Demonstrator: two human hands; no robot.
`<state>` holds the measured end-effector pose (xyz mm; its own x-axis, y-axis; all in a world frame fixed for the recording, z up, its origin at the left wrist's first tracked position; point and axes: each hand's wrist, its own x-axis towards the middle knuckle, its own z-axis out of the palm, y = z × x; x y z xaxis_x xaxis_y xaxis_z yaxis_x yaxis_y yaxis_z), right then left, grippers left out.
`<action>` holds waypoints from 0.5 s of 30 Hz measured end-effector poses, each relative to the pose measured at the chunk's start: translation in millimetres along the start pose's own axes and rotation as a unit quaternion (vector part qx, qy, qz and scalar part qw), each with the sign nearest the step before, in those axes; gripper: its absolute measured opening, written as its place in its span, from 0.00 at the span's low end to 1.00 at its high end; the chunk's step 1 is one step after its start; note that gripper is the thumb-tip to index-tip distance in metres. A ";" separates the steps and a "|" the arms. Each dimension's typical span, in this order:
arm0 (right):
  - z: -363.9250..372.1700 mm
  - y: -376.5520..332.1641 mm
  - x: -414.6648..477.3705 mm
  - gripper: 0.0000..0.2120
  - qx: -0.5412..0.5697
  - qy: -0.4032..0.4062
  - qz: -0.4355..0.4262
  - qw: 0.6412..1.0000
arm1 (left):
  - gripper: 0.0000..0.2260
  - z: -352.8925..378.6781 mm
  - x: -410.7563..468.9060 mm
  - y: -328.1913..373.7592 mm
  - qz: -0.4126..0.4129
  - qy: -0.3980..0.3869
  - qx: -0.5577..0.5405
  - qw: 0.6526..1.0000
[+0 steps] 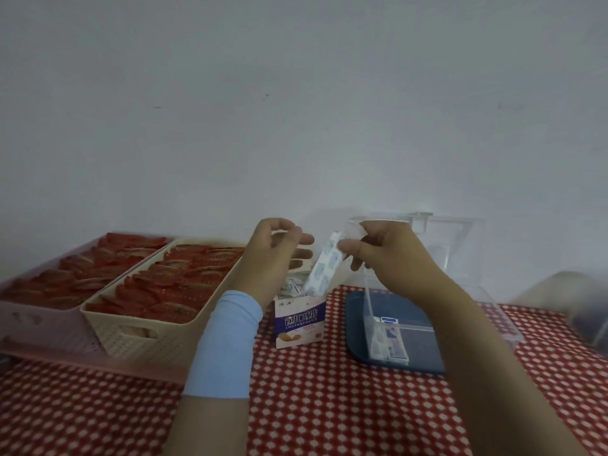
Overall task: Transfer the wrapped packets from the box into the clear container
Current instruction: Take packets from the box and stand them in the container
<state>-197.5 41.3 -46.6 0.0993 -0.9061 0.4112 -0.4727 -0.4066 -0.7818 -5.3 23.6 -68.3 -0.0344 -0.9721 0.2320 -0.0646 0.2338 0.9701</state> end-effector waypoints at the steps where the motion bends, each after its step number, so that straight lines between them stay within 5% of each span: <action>1: -0.8 0.7 -1.6 0.06 0.020 -0.013 0.004 1.000 | 0.07 0.6 -2.3 3.8 -0.042 -0.034 -0.045 0.998; 6: -4.3 12.3 -8.4 0.07 0.089 -0.042 0.020 0.995 | 0.15 9.9 -13.7 11.1 -0.169 -0.166 -0.213 0.948; 15: -5.1 24.2 -12.8 0.08 0.142 -0.115 0.015 0.983 | 0.15 31.0 -18.3 -3.6 -0.189 -0.248 -0.249 0.917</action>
<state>-214.7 43.6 -68.4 0.3008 -0.9071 0.2944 -0.2177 -0.3659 -0.9048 -35.3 41.1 -78.2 -0.5609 -0.8251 -0.0680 0.2930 -0.2748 0.9158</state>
